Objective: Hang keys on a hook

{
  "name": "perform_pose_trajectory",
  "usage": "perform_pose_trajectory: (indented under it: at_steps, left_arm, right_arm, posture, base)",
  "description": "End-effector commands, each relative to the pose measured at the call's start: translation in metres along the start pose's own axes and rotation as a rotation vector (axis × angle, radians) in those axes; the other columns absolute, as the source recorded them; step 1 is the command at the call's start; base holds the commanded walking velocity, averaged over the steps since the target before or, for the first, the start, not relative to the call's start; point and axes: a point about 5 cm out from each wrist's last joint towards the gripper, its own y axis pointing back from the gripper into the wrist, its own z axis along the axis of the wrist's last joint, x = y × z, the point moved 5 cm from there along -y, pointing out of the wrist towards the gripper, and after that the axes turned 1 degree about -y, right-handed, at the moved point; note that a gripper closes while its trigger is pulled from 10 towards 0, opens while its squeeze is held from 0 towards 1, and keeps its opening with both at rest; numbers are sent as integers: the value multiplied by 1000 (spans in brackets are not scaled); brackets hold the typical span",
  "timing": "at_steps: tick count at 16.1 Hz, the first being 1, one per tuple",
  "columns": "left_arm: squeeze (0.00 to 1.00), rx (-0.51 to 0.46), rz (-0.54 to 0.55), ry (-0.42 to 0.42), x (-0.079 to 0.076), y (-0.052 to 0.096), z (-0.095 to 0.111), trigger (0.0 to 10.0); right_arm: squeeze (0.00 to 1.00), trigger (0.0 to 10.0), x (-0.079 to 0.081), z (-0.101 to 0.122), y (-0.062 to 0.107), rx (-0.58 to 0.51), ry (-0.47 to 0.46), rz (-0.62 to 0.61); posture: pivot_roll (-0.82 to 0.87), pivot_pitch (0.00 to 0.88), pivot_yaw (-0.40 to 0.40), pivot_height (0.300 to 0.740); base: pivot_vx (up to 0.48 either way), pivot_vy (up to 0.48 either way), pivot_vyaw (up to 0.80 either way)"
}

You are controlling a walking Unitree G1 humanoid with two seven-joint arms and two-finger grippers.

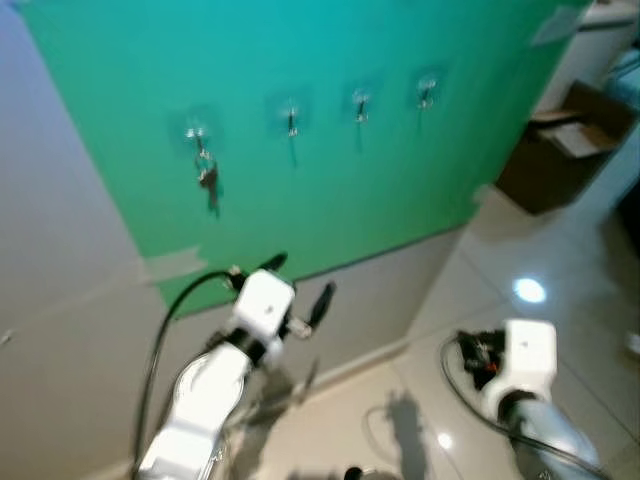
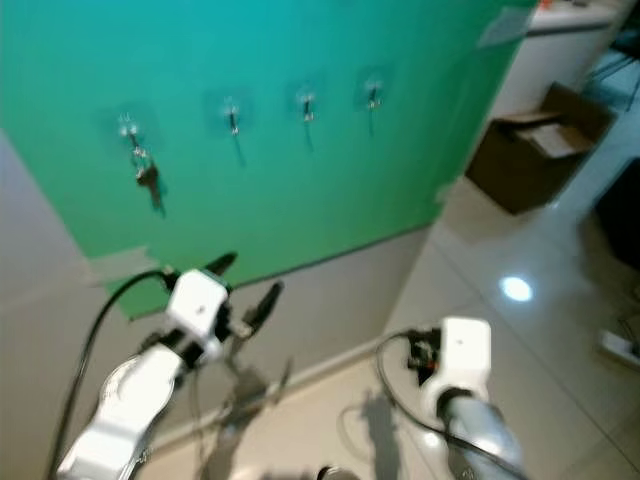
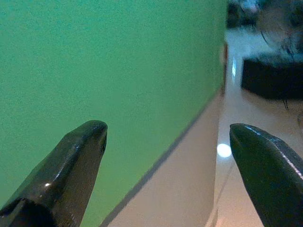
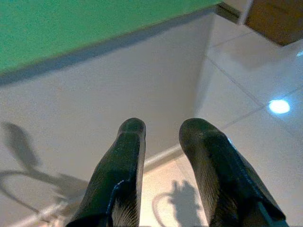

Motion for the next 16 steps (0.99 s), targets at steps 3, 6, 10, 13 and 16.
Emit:
perform_pose_trajectory:
  at_steps: [3, 6, 10, 13, 16]
  left_arm:
    - [0, -24, -105, 31, -13, -3, 4, 10000]
    - [0, -32, -89, -2, -9, -11, 6, 10000]
    - [0, -19, 29, 59, 8, -16, 0, 10000]
    - [0, 79, 49, 107, 11, -4, -16, 10000]
    - [75, 61, 53, 182, 17, 3, -14, 10000]
  right_arm:
    - [0, 10000, -4, 8, 2, -24, 5, -23]
    - [0, 10000, 0, 15, -1, -27, 32, -23]
    - [0, 10000, -7, 30, 0, -64, 32, -55]
    - [0, 10000, -9, 44, -2, -144, 95, -24]
    - [0, 10000, -6, 46, -7, -155, 136, 3]
  posture:
    - [-177, 0, 48, 740]
    - [-180, 0, 50, 740]
    - [-198, 0, 27, 740]
    - [-183, 0, 5, 740]
    - [-165, 0, 3, 740]
  base:
    - [0, 0, -800]
    - [0, 0, -800]
    - [0, 0, -800]
    - [0, 0, -800]
    - [0, 0, -800]
